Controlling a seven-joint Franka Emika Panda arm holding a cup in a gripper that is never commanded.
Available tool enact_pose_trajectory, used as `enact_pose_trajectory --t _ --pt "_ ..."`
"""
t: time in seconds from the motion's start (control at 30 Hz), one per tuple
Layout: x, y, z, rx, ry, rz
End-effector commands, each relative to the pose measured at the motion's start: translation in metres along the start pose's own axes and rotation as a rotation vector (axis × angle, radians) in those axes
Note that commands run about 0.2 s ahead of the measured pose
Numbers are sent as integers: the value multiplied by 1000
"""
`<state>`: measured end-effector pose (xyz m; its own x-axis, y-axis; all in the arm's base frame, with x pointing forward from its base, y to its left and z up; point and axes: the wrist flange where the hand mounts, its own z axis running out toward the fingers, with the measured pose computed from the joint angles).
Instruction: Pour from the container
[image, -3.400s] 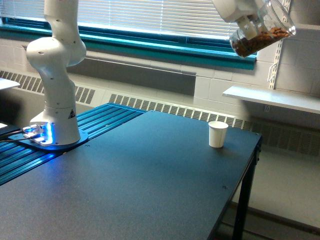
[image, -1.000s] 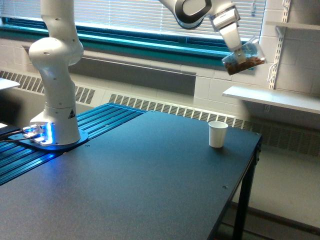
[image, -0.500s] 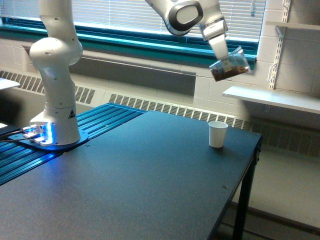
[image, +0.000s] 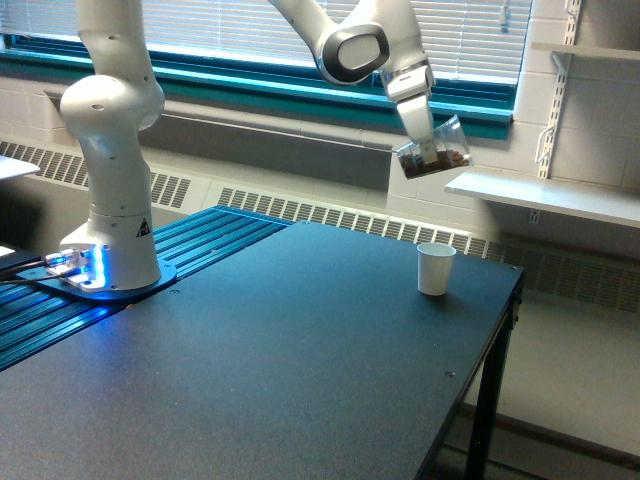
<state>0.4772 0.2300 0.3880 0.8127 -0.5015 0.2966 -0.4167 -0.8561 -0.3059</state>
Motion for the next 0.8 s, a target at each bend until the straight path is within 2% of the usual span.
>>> enact_pose_trajectory --t 0.03,0.8 --pt "-14 -2 -2 15 -6 5" --pt "-67 15 36 -42 -107 -8"
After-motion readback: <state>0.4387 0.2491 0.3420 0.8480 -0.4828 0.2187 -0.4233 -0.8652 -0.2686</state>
